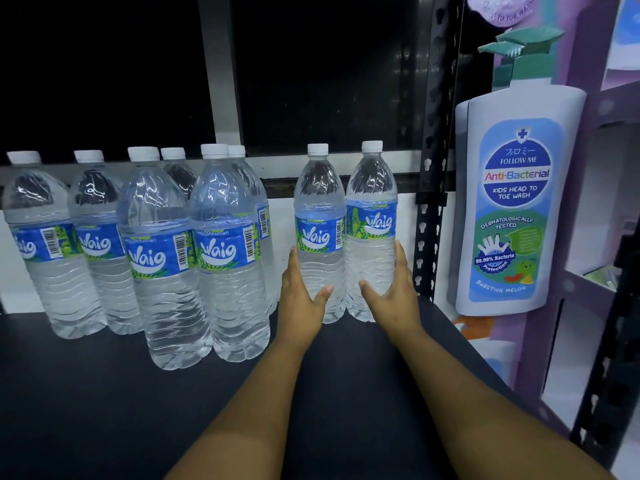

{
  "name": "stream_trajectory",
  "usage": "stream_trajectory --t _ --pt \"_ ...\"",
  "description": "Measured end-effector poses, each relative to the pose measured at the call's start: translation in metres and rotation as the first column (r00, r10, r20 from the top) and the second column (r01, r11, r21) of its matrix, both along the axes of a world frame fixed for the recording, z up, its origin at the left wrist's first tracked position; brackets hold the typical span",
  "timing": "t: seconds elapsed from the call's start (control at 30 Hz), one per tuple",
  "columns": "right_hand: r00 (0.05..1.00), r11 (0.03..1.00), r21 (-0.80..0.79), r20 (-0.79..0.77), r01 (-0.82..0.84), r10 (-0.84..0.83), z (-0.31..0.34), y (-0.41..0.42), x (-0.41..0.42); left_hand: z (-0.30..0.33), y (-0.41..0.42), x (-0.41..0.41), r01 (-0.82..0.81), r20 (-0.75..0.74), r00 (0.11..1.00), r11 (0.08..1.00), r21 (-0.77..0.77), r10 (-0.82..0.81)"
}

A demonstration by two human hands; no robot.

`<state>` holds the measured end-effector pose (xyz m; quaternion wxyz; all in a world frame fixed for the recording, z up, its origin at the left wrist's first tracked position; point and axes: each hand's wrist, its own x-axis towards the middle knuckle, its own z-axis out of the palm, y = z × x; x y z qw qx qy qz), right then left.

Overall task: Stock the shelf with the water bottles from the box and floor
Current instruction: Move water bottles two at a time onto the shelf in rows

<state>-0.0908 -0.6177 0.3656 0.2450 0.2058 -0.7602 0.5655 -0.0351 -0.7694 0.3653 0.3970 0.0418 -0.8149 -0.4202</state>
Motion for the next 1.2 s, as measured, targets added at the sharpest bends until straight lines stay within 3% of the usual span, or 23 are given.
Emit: stream_trajectory --t 0.27,0.5,0.63,0.8,0.97,1.2 --pt "0.999 0.995 0.101 -0.037 0.000 0.004 -0.002 0.004 0.004 0.001 0.001 0.006 -0.008 0.016 1.000 1.000 -0.018 0.008" --pt "0.995 0.969 0.245 0.095 -0.033 0.009 0.014 0.007 0.014 0.010 -0.002 0.020 0.024 0.281 0.959 0.983 -0.184 0.029" --pt "0.988 0.924 0.375 0.154 -0.075 0.018 0.018 0.015 0.024 0.011 0.002 0.032 0.075 0.322 0.947 0.978 -0.196 -0.008" --pt "0.990 0.834 0.545 0.144 -0.083 0.005 0.013 0.031 0.039 0.015 0.010 0.049 0.053 0.367 0.926 0.934 -0.353 0.086" --pt "0.993 0.641 0.768 0.078 -0.006 -0.085 0.016 0.040 0.059 0.025 0.016 0.072 0.069 0.452 0.850 0.794 -0.604 0.270" --pt "0.990 0.539 0.842 0.060 0.018 -0.127 0.021 0.045 0.093 0.025 0.016 0.102 0.122 0.506 0.790 0.720 -0.683 0.346"
